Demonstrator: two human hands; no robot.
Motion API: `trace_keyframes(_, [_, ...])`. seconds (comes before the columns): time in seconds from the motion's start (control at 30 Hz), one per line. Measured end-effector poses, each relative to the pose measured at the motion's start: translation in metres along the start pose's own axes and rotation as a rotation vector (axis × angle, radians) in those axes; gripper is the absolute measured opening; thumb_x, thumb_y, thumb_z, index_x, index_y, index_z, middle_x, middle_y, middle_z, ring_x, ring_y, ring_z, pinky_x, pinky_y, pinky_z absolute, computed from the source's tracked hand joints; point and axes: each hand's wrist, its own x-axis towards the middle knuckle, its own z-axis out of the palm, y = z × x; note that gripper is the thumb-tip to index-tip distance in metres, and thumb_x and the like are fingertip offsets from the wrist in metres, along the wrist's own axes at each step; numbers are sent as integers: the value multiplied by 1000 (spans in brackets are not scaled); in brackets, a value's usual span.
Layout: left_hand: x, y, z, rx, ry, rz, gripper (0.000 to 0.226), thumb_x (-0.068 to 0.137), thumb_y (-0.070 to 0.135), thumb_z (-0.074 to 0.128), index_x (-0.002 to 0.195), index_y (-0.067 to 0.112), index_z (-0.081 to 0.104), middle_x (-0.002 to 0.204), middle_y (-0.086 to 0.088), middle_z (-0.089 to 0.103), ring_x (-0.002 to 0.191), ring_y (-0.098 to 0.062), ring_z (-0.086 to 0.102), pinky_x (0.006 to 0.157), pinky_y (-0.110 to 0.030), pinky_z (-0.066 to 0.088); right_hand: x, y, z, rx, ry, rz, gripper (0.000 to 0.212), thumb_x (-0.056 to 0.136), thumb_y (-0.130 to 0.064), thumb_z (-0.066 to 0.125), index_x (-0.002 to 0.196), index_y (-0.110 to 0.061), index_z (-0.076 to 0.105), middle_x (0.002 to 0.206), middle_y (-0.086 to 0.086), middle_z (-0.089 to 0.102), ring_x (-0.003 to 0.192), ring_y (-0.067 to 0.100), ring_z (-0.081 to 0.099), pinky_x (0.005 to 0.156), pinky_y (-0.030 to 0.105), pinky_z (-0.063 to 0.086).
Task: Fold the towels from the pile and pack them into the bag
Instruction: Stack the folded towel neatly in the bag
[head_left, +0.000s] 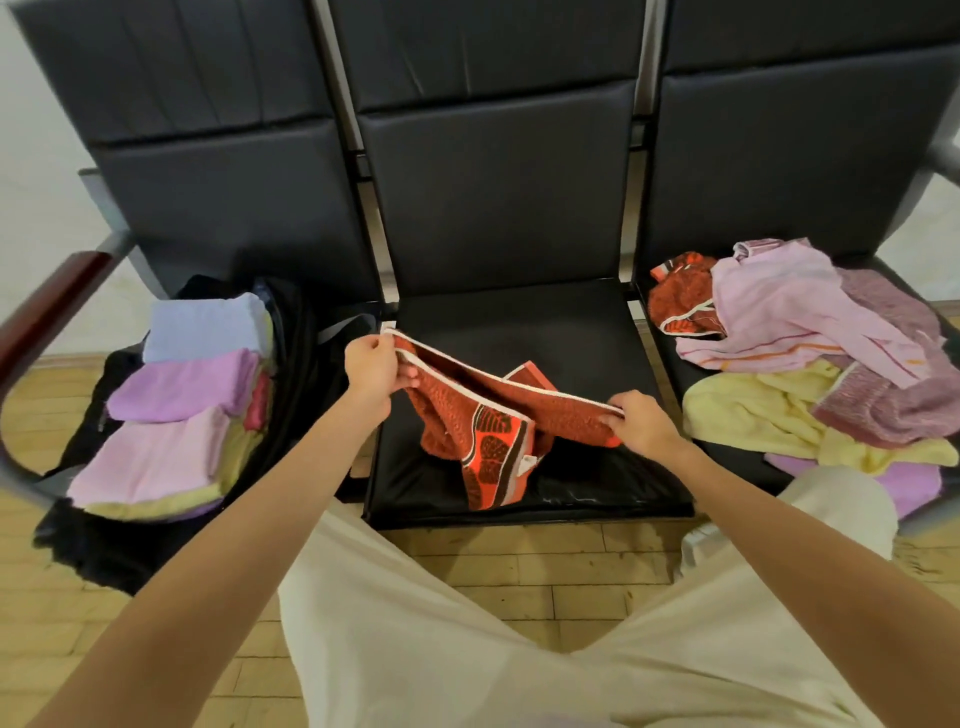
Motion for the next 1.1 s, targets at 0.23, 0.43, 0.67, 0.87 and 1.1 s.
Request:
trace_keyframes(0.23, [16,-39,-40,12,80,-123,29,104,15,36,93,-4,55,63,-14,57,28,-9,49,32,-21,44,32,-57,3,55,184,159,22,93,-14,51,95,1,66,100,20,66,97,37,63,77,38,50])
trace_keyframes(0.43, [20,-66,-67,13,127,-187,33,103,12,36,80,-3,55,41,-2,58,26,-8,47,30,-20,42,50,-120,2,135,563,-104,27,99,-21,44,114,-5,61,113,8,49,93,20,55,73,23,42])
trace_keyframes(0.67, [21,-92,-86,34,142,-286,36,101,9,40,69,0,53,36,-2,55,27,-12,50,32,-23,47,53,-107,54,-429,-34,-292,26,92,-12,54,118,-12,59,120,8,51,103,27,58,79,36,51])
trace_keyframes(0.87, [29,-108,-97,39,131,-348,33,100,9,40,73,-4,53,38,-9,55,29,-18,54,33,-26,48,45,-94,69,-496,-303,-513,17,82,3,55,85,-14,58,112,8,45,88,24,55,63,29,38])
trace_keyframes(1.1, [33,-108,-94,65,121,-308,27,100,10,41,82,-5,55,54,-17,57,32,-17,56,36,-27,49,63,-97,87,-424,-216,-357,42,90,-8,51,132,-10,48,133,14,38,118,32,49,96,41,47])
